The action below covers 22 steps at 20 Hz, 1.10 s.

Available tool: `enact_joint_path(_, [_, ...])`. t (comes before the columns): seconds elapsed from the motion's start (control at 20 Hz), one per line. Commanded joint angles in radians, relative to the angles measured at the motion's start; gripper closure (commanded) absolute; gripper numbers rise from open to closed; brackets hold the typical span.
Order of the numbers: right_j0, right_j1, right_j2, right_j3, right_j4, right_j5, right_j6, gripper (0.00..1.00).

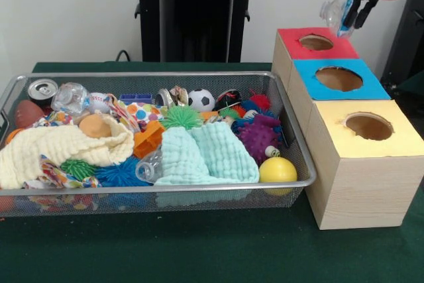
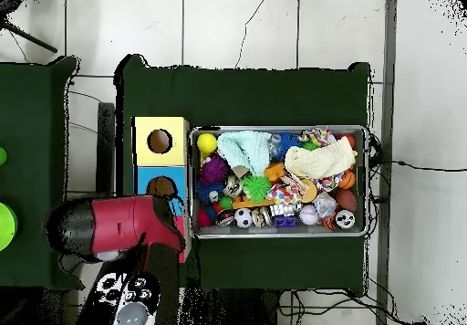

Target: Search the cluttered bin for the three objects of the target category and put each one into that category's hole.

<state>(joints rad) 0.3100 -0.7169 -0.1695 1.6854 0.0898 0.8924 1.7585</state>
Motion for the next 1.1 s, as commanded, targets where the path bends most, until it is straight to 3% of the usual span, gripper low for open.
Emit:
enact_joint_path(0.05, [-0.033,0.075,0.016,-0.114,0.029,0.091,0.254,1.00])
enact_joint_path(0.5, [-0.084,0.150,0.069,-0.138,0.033,-0.016,0.168,1.00])
enact_joint_path(0.9, [-0.124,0.211,0.120,-0.242,-0.005,0.051,0.063,1.00])
enact_joint_path(1.1, [-0.123,0.217,0.123,-0.268,-0.017,0.081,0.062,1.00])
